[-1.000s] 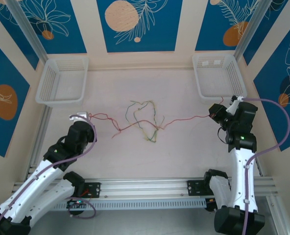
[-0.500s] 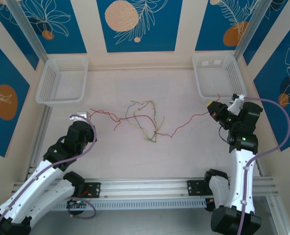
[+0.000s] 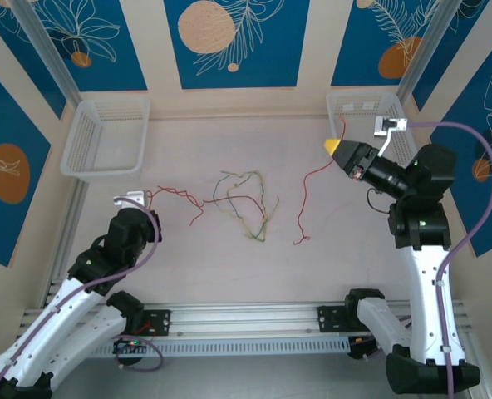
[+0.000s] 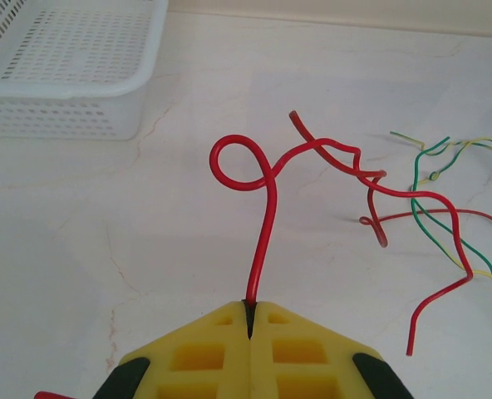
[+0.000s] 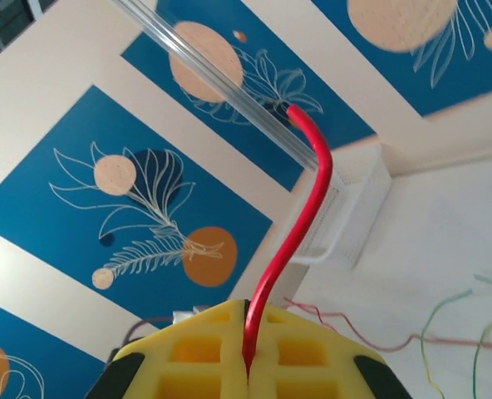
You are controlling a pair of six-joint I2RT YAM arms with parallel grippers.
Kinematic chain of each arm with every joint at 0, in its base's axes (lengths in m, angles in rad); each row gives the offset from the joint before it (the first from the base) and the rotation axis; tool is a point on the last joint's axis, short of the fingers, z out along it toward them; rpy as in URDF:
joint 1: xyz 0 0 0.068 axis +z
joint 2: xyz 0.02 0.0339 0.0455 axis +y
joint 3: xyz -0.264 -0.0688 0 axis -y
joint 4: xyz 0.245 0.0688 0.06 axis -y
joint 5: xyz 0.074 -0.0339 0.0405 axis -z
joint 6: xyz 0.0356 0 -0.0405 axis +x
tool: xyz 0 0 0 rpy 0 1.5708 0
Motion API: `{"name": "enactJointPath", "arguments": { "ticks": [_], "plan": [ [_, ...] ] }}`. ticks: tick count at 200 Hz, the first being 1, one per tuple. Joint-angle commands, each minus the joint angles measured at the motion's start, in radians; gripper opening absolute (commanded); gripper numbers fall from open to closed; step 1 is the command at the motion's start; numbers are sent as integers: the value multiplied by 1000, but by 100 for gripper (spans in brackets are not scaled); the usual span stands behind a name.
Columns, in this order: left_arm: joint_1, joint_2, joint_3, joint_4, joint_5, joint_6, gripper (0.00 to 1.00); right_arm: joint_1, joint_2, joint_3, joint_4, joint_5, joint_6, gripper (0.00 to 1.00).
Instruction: Untangle the cables
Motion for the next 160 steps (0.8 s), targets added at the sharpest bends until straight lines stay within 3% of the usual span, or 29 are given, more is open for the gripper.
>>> {"name": "enactJointPath", "arguments": {
  "ticks": [1,25,47,82,113,134,160],
  "plan": [
    [10,-14,-4,31,5,30,0,3,27,129,-100,217,-81,0],
    [12,-10,-14,65,41,22,0,-23,155,260,-198,493,-260,0],
    [10,-4,-18,143,158,56,0,-53,311,353,-184,613,-374,0],
    [11,-4,11,189,199,87,0,-85,555,591,-189,764,-461,0],
    [11,-3,21,201,231,110,0,-132,794,913,-308,806,-503,0],
    [10,-11,9,202,249,99,0,-138,917,1043,-303,927,-564,0],
    [11,-25,2,189,259,93,0,-141,1081,1255,-357,945,-659,0]
  ]
}}
